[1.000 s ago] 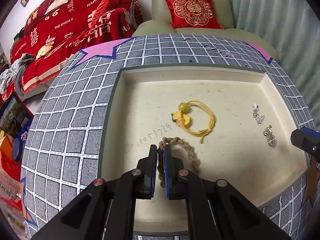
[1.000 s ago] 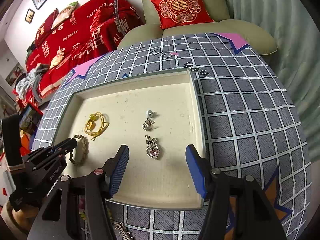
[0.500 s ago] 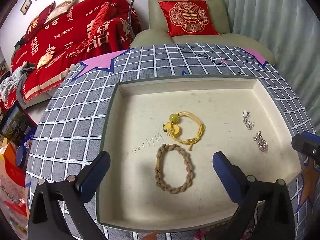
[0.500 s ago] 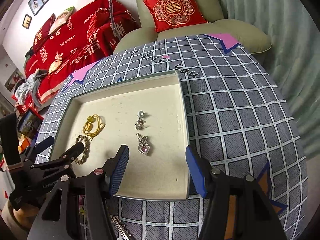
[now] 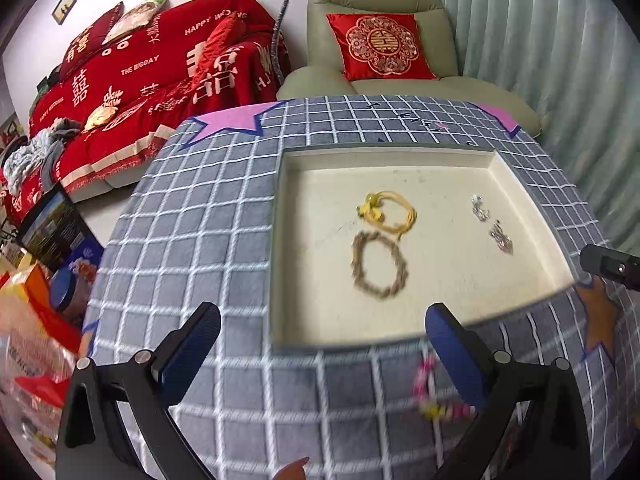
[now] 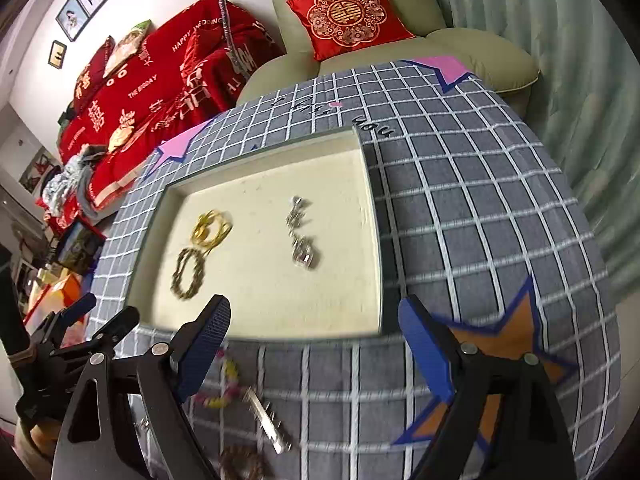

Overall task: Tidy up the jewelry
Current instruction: 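Withdraw both grippers from the tray back toward the remaining jewelry, then grasp a silver charm with the left gripper while the right grasps the brown bead bracelet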

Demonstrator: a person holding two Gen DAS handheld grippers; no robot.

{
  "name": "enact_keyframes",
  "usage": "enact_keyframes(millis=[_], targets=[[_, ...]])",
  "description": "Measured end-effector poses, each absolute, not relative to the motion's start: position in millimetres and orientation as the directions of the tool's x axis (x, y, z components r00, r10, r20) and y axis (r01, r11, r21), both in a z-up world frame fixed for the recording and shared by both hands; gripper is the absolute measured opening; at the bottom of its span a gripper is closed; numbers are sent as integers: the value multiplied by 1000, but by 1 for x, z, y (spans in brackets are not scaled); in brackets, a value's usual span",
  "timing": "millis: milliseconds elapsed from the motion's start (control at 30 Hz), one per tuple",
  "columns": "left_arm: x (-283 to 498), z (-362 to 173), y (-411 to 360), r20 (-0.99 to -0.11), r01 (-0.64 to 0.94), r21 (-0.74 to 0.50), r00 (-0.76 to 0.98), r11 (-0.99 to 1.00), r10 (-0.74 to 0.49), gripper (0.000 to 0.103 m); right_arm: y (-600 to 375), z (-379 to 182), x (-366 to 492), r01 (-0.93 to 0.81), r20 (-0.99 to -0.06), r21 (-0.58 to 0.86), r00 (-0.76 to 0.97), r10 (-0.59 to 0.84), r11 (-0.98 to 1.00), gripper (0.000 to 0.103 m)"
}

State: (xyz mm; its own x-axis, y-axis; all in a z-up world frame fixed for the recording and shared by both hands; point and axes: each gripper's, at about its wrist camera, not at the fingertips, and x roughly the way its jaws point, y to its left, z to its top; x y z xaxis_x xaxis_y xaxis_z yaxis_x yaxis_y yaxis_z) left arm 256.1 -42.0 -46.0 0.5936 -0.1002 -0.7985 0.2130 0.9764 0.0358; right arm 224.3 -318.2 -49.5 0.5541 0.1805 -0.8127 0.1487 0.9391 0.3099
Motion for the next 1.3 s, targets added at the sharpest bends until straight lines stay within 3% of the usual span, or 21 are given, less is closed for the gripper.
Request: enact_keyframes(millis=[433, 633, 767, 833, 967, 1033, 1200, 1300], targets=[[141, -39, 28, -768, 161, 102, 640, 982, -25, 103, -288, -57, 146, 111, -845, 309, 487, 220, 945, 88], [103, -57, 59, -793, 145, 52, 608, 988, -47, 103, -275, -74, 117, 109, -862, 307, 452, 228, 945, 88], [96, -72, 63, -816, 132, -5, 573, 991, -81, 103, -264, -88, 105, 107, -879, 290, 423, 221, 951, 88], [95, -77, 62, -820, 132, -28, 563, 991, -99, 97, -258, -94, 99, 109, -885, 281, 414, 213, 954, 88], [99, -84, 56, -827, 125, -52, 550, 991, -113, 96, -250, -101, 94, 118, -891, 271, 406, 203, 955, 88], [103, -87, 50, -828, 132, -59, 547, 989, -122, 90, -247, -103, 93, 124, -893, 266, 405, 196, 956, 88], [111, -91, 42, -829, 139, -63, 544, 988, -130, 89, -244, -105, 98, 153, -893, 253, 417, 170, 955, 88], [116, -95, 40, -832, 136, -67, 539, 989, -130, 89, -239, -104, 103, 149, -894, 240, 420, 159, 959, 80]])
